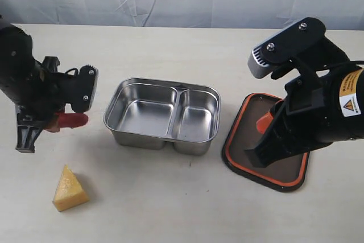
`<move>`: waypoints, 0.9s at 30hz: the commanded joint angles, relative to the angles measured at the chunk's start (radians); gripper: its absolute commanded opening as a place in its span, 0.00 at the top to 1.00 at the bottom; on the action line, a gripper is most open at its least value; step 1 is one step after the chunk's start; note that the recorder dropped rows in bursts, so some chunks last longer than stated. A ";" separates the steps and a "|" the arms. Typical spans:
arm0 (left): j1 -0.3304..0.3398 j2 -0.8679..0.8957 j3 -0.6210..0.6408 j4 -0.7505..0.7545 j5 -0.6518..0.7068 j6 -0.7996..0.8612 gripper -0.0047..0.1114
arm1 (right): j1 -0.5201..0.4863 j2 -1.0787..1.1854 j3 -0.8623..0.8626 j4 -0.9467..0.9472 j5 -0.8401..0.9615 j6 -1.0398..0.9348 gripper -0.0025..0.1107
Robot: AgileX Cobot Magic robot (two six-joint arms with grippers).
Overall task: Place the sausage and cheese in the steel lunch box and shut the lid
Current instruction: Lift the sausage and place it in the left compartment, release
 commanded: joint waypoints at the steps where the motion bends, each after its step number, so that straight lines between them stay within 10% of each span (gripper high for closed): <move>1: -0.002 -0.139 0.000 -0.053 -0.015 -0.013 0.96 | 0.001 -0.008 0.003 -0.011 -0.001 -0.003 0.98; 16: -0.107 -0.104 -0.004 -0.595 -0.361 0.101 0.96 | 0.001 -0.008 0.003 -0.003 0.003 0.004 0.98; 27: -0.112 0.092 -0.095 -0.860 -0.367 0.097 0.96 | 0.001 -0.008 0.003 0.013 0.010 0.004 0.98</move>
